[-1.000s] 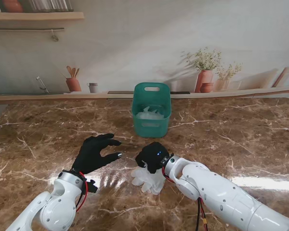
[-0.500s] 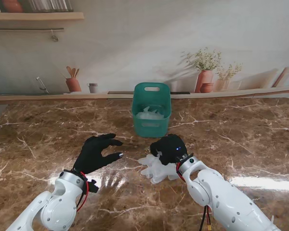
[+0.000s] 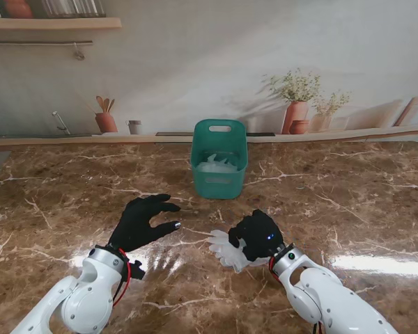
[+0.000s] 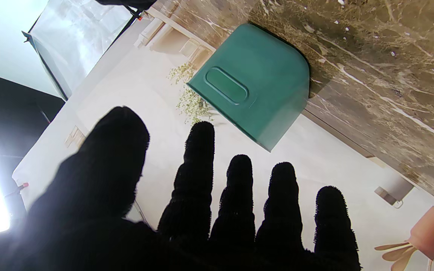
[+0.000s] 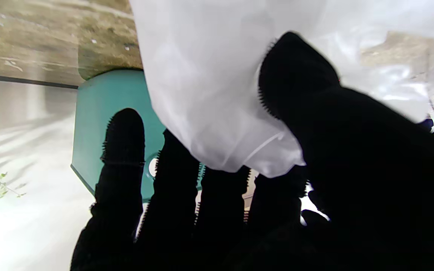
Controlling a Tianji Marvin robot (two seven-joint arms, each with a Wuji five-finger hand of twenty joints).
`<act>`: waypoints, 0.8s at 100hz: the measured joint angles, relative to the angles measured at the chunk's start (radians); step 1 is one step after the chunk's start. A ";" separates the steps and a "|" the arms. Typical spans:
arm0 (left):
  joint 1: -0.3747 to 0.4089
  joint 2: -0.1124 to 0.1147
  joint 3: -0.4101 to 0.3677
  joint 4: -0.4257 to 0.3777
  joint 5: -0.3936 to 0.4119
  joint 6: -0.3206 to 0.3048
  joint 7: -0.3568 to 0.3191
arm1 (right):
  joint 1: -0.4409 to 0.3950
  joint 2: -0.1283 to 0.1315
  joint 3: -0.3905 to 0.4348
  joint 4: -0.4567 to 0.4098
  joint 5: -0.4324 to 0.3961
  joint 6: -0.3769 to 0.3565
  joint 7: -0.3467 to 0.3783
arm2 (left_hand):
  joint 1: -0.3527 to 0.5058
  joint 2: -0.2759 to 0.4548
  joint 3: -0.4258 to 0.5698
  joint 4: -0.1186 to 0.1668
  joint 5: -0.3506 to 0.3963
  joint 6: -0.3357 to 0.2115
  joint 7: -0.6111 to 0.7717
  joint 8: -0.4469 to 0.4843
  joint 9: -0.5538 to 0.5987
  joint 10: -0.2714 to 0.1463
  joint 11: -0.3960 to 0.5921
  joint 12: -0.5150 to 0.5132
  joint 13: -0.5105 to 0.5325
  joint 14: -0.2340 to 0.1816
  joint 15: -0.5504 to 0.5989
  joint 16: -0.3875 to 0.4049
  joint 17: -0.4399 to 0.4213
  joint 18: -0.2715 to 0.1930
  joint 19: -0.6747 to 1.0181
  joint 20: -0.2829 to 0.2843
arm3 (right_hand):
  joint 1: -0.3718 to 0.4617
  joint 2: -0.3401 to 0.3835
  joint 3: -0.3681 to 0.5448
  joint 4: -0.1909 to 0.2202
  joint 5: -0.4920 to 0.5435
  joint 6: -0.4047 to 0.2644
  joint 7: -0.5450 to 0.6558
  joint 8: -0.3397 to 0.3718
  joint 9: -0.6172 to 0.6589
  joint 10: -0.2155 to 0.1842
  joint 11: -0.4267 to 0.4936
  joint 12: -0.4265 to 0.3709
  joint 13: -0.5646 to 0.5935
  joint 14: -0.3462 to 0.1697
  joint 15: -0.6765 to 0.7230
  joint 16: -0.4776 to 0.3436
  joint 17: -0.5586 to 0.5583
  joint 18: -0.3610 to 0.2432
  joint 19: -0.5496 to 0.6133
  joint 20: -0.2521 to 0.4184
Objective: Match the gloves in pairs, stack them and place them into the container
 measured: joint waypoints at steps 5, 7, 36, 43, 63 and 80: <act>-0.001 0.000 0.000 0.001 0.000 -0.001 0.000 | -0.014 0.000 0.012 -0.003 -0.005 0.000 0.004 | 0.000 0.000 0.000 0.000 0.000 0.000 0.000 0.000 0.000 0.000 0.000 0.000 0.000 0.000 0.000 0.000 0.000 0.000 0.000 0.000 | -0.008 -0.001 0.006 0.000 0.000 -0.001 -0.013 0.000 -0.101 0.005 -0.051 -0.080 -0.085 -0.003 -0.041 -0.037 -0.039 -0.005 -0.039 0.000; -0.001 0.000 0.000 0.001 0.000 -0.002 0.000 | -0.021 0.000 0.018 -0.005 -0.007 -0.001 0.008 | 0.000 0.000 0.000 0.000 0.000 0.000 0.000 0.000 0.000 0.000 0.000 0.000 0.000 0.000 0.000 0.000 0.000 0.000 0.000 0.000 | -0.030 0.000 0.006 0.001 -0.007 -0.001 -0.016 0.000 -0.148 0.018 -0.086 -0.121 -0.124 -0.003 -0.066 -0.053 -0.059 -0.005 -0.061 0.005; -0.002 0.000 -0.002 0.007 -0.003 -0.015 -0.001 | -0.120 0.004 0.137 -0.099 0.088 -0.151 0.289 | 0.000 0.000 0.000 0.000 0.000 0.000 0.000 0.000 0.000 0.000 0.000 0.000 0.000 0.000 0.000 0.000 0.000 0.000 0.000 0.000 | -0.276 0.112 -0.092 0.004 -0.073 0.056 -0.123 -0.048 -0.494 0.125 -0.361 -0.512 -0.390 0.129 -0.372 -0.340 -0.205 0.041 -0.308 -0.016; -0.002 0.000 -0.002 0.008 -0.006 -0.018 -0.004 | -0.118 0.007 0.131 -0.100 0.088 -0.146 0.304 | 0.000 0.000 0.000 0.000 0.000 0.000 0.000 0.000 0.000 0.000 0.000 0.000 0.000 0.000 0.000 0.000 0.000 0.000 0.000 0.000 | -0.274 0.041 -0.031 0.091 -0.092 0.065 -0.145 0.022 -0.516 0.161 -0.368 -0.548 -0.390 0.181 -0.375 -0.366 -0.169 0.079 -0.318 -0.041; -0.002 0.000 -0.008 0.008 -0.009 -0.031 -0.011 | -0.056 0.018 0.059 -0.081 0.082 -0.106 0.300 | 0.000 0.000 0.000 0.000 0.000 0.000 0.000 0.000 0.000 0.000 0.000 0.000 0.000 0.000 0.000 0.000 0.000 0.000 -0.002 0.000 | -0.183 -0.006 -0.033 -0.026 -0.110 0.075 -0.114 0.074 -0.287 0.158 -0.222 -0.506 -0.052 0.181 -0.304 -0.339 0.150 0.058 -0.043 -0.081; -0.002 0.002 -0.015 0.006 -0.009 -0.042 -0.020 | 0.006 0.009 0.002 -0.015 0.093 -0.084 0.199 | 0.000 0.000 0.000 0.000 0.000 0.000 0.000 0.000 0.000 0.000 0.000 0.000 0.000 0.000 0.000 0.000 0.000 0.000 -0.012 0.000 | 0.014 0.027 -0.013 -0.021 0.022 0.067 -0.002 -0.006 0.082 0.090 -0.081 -0.148 0.302 0.072 0.130 -0.086 0.396 0.010 0.210 -0.104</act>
